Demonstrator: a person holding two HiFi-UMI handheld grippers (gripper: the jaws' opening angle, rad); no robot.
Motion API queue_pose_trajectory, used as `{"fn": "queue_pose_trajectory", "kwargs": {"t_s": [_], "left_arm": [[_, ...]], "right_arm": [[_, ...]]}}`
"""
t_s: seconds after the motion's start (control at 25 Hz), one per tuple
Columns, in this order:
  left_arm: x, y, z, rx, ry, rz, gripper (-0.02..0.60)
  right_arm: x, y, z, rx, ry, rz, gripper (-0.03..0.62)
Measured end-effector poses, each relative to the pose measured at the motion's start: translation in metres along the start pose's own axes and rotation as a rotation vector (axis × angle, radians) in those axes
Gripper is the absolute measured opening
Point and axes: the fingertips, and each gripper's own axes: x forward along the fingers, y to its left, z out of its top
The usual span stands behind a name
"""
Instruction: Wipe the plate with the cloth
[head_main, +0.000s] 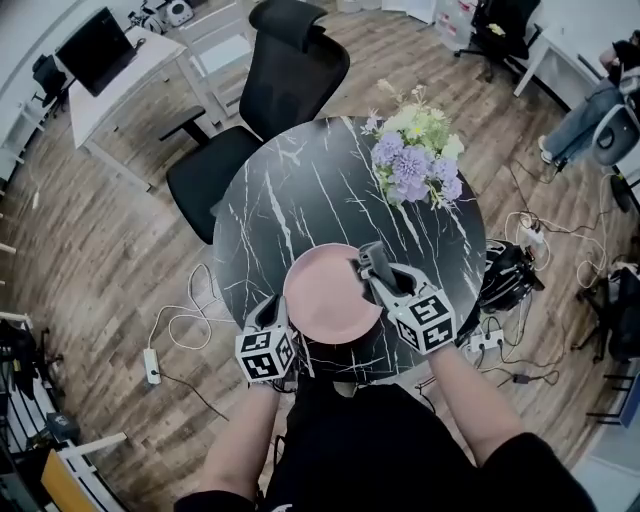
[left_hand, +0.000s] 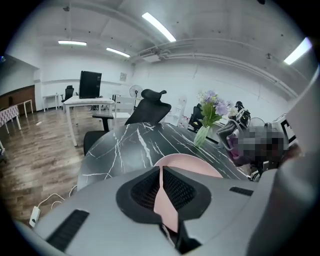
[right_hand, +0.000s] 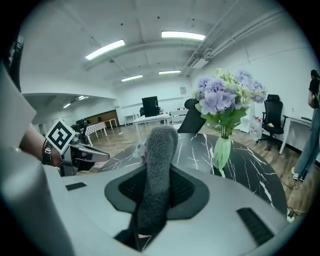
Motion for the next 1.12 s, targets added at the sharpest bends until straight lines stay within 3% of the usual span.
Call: {"fn": "queue_pose_trajectory", "kwargs": {"t_s": [0.12,0.32,0.68,0.92,1.12], "left_arm": [[-0.025,-0.020,0.006,0.007,-0.054,-0.022,0.025],[-0.065,-0.046,-0.004,-0.061,-0.100,-0.079,0.020],[-0.126,-0.054,-0.029,-0.123,-0.174,-0.113,0.018],[-0.149,-0.040,-0.039,-0.142,-0.188,-0.146,0.018],[-0.177,-0.025,-0.048,-0.118,-0.166,-0.210,0.018]], "right_arm": [[-0.015,0.013,0.007,-0.015,-0.030,0.043,0.107],[-0.032,0.037,0.004,-0.042,-0.047,0.109,0.107],[-0.037,0.096,-0.014,-0.059,-0.037,0.226,0.107],[-0.035,0.136,-0.020,-0.062,-0.030,0.249,0.107],[-0.041,0.175,-0.024,-0.027,-0.036,0.219,0.107]]}}
